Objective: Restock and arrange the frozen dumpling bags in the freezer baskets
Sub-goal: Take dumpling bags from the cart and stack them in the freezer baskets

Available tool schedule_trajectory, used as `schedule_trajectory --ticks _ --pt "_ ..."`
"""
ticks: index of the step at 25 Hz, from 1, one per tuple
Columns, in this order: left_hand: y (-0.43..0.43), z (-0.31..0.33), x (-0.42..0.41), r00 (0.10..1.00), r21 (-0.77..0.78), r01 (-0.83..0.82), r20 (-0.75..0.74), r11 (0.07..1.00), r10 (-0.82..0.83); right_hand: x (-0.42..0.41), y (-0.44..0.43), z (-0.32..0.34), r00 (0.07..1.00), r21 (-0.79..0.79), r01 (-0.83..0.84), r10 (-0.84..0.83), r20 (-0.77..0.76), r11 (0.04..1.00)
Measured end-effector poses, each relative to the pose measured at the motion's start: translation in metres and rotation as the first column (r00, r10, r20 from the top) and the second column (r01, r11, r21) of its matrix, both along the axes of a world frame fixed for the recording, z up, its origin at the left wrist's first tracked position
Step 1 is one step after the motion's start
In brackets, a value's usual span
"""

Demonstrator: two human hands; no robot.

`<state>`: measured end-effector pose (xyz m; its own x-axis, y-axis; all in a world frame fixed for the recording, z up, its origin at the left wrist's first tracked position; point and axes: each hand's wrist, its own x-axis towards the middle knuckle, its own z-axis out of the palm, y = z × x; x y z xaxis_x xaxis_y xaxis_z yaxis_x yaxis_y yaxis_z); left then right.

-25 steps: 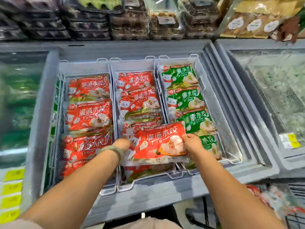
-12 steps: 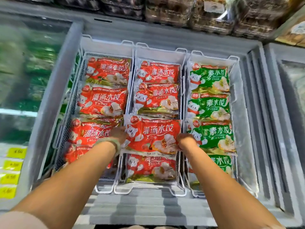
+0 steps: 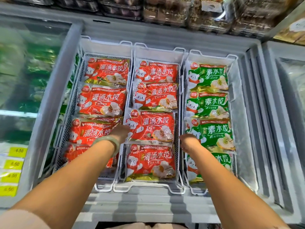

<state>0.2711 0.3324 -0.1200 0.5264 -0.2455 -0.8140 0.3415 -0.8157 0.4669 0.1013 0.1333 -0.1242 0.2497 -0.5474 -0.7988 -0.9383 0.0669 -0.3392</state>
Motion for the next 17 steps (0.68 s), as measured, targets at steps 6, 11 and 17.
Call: schedule_trajectory --ticks 6,11,17 --pt "0.001 0.022 -0.024 0.98 -0.122 -0.106 -0.181 0.987 0.083 -0.034 0.031 0.04 0.949 0.216 0.231 -0.269 0.163 0.948" --pt "-0.013 0.043 -0.045 0.967 -0.18 -0.084 -0.25 0.98 0.037 -0.084 0.062 0.06 0.858 0.322 0.375 -0.457 0.234 0.87" --pt "-0.053 0.069 -0.11 0.948 -0.224 0.159 -0.238 0.962 -0.212 -0.178 0.085 0.079 0.732 0.315 0.56 -0.636 0.245 0.766"
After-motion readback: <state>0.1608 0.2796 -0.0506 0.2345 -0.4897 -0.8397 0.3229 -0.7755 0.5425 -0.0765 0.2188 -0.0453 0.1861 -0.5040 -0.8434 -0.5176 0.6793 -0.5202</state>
